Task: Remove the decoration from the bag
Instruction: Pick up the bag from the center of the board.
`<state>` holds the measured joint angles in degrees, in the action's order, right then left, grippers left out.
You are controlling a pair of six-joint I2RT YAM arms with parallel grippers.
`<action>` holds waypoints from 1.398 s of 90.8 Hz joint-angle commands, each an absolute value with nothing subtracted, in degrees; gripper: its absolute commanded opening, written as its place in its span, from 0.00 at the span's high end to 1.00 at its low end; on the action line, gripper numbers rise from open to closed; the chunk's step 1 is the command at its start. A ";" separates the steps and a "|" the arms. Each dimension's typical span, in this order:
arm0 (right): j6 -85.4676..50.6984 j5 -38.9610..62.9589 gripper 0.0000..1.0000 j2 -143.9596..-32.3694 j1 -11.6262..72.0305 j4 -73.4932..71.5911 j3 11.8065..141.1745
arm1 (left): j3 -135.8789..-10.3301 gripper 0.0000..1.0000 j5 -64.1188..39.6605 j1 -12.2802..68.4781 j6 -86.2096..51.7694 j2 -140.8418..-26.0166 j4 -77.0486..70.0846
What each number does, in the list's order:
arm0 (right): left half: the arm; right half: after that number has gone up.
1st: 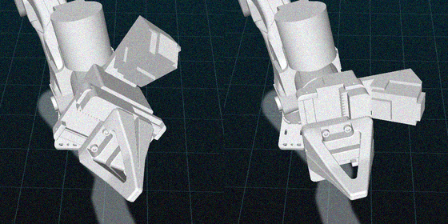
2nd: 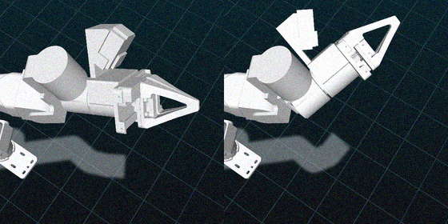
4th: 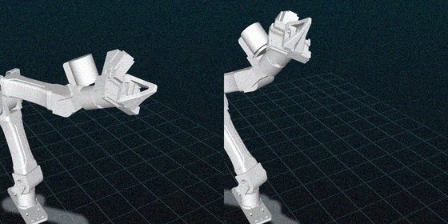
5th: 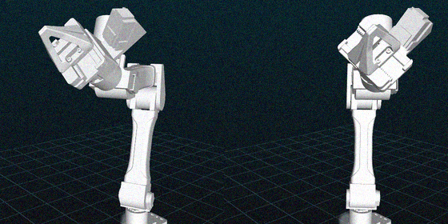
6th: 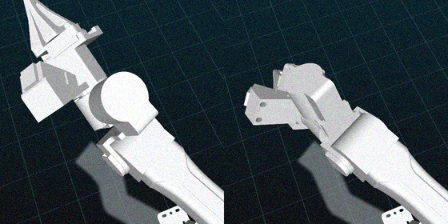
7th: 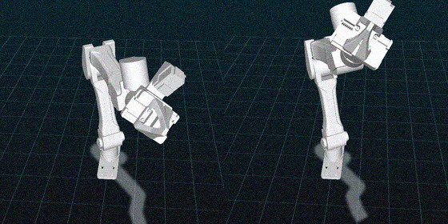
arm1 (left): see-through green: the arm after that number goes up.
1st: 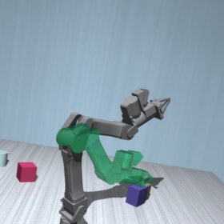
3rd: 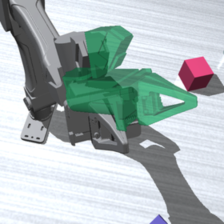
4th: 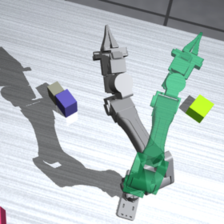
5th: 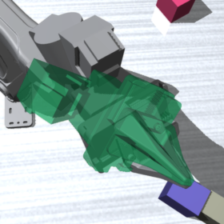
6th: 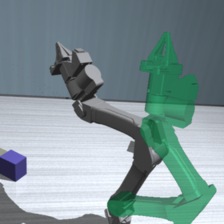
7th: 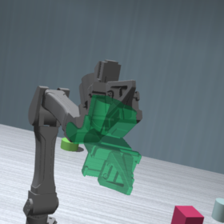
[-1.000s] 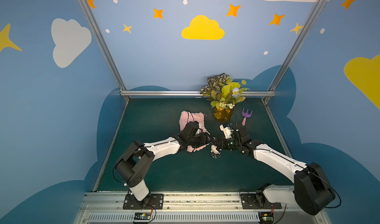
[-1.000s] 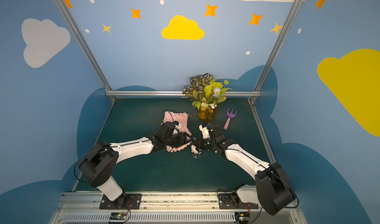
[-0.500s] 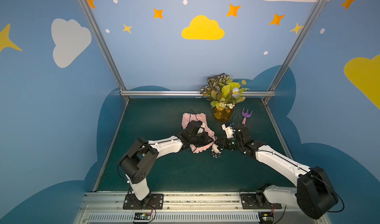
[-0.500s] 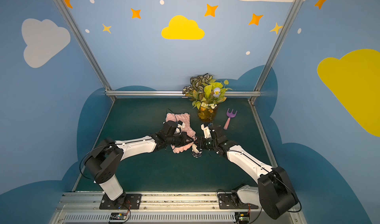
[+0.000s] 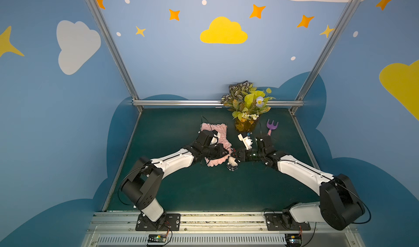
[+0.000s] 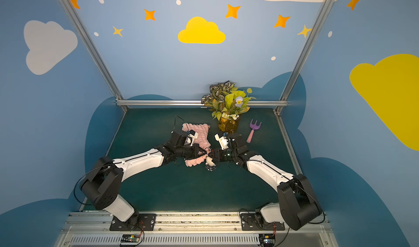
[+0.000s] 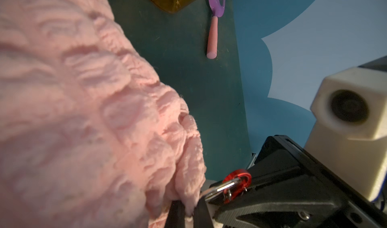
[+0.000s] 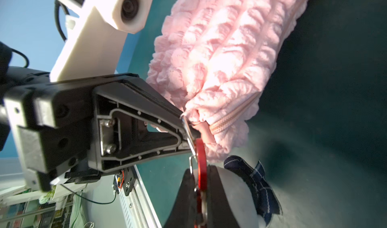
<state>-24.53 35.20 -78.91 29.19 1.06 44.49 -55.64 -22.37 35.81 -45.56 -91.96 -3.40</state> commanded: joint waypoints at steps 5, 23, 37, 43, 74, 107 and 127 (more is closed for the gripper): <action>-22.97 38.86 0.75 -80.58 28.26 3.93 44.18 | -55.77 0.98 -12.39 31.53 -39.80 -88.28 1.54; -25.32 37.10 0.58 -79.06 28.30 0.40 42.58 | -58.75 0.98 -13.83 31.49 -33.25 -85.25 7.76; -26.90 32.25 0.52 -75.42 29.26 -0.21 42.05 | -61.85 0.98 -16.21 31.40 -28.91 -83.22 13.50; -27.36 28.98 0.52 -73.63 30.62 -1.02 41.84 | -63.18 0.98 -16.70 31.38 -27.58 -82.49 15.17; -26.91 21.15 0.51 -69.42 35.98 -13.43 39.25 | -68.13 0.98 -20.82 30.99 -26.48 -80.07 20.43; -21.74 15.80 0.48 -68.09 39.84 -12.32 40.91 | -71.40 0.97 -23.30 30.01 -29.67 -79.55 21.26; -18.84 14.77 0.46 -67.19 40.21 -11.24 41.74 | -72.77 0.98 -25.54 29.48 -31.55 -79.92 20.98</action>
